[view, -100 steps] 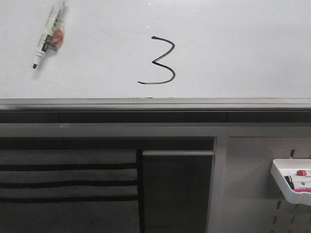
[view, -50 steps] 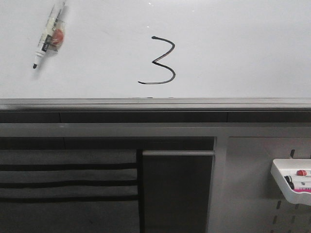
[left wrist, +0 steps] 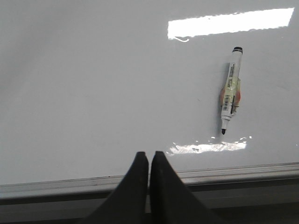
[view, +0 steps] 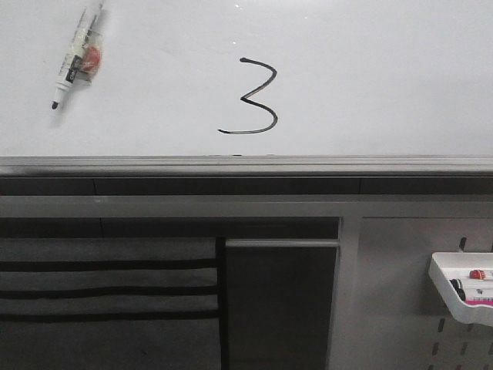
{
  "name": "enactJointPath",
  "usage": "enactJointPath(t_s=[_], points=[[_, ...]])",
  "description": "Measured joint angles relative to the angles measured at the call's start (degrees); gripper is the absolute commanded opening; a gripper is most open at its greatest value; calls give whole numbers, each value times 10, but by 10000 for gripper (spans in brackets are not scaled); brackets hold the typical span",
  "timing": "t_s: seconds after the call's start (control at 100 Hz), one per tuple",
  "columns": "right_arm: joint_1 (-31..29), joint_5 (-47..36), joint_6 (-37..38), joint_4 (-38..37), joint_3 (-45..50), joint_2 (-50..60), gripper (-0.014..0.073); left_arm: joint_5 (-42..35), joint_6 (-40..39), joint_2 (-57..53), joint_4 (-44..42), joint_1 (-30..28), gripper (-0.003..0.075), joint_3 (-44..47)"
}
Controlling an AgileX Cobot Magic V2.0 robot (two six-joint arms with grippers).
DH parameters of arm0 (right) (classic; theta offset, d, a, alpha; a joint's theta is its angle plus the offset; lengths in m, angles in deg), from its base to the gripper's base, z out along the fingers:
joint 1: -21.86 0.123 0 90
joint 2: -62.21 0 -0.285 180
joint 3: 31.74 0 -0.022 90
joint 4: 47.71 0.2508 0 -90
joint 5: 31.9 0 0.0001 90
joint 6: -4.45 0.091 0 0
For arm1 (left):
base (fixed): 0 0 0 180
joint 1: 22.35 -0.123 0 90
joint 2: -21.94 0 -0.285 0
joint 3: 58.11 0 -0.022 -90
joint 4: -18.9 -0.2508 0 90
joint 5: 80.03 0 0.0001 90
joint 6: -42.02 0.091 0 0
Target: Write number 3 on whiteboard
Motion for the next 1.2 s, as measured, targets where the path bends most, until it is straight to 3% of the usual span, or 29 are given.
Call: enactJointPath(t_s=[0.22,0.34,0.51,0.93,1.2], points=[[-105,-29,0,0,112,77,-74,0,0,0,0,0,-18,0],[-119,-73,0,0,188,77,-74,0,0,0,0,0,-18,0],[-122,-207,0,0,287,77,-74,0,0,0,0,-2,-18,0],[-107,-276,2,45,288,77,-74,1,0,0,0,-2,-18,0],[-105,-278,3,45,288,77,-74,1,0,0,0,-2,-18,0]])
